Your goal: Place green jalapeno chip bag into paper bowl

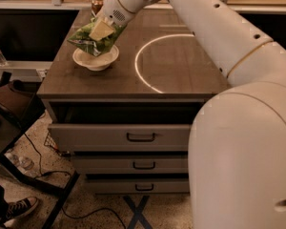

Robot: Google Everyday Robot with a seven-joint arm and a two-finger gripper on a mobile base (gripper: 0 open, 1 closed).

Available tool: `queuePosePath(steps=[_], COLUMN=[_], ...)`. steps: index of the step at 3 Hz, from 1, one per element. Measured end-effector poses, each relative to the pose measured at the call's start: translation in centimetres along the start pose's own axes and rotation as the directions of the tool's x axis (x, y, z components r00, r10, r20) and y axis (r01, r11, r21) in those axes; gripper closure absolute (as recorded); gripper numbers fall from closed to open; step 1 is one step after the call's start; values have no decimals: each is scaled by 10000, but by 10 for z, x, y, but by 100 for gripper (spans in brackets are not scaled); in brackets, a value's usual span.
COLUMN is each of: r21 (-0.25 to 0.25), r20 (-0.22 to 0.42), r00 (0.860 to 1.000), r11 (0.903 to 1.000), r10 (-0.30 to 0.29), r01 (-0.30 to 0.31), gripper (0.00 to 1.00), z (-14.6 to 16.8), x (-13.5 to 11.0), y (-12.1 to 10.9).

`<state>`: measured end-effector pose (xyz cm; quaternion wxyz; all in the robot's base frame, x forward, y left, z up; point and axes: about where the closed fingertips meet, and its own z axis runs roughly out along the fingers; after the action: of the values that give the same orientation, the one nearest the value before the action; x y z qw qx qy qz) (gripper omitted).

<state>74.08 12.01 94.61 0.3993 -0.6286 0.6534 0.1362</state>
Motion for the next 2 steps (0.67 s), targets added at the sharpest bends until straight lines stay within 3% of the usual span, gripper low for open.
queuePosePath(steps=[1, 2], r21=[-49, -80], r20=[-5, -8], r00=[10000, 10000], r11=[10000, 10000], r10=[-1, -2], r01=[1, 2], gripper=[4, 0], z=[3, 5], x=[0, 0], y=[1, 2])
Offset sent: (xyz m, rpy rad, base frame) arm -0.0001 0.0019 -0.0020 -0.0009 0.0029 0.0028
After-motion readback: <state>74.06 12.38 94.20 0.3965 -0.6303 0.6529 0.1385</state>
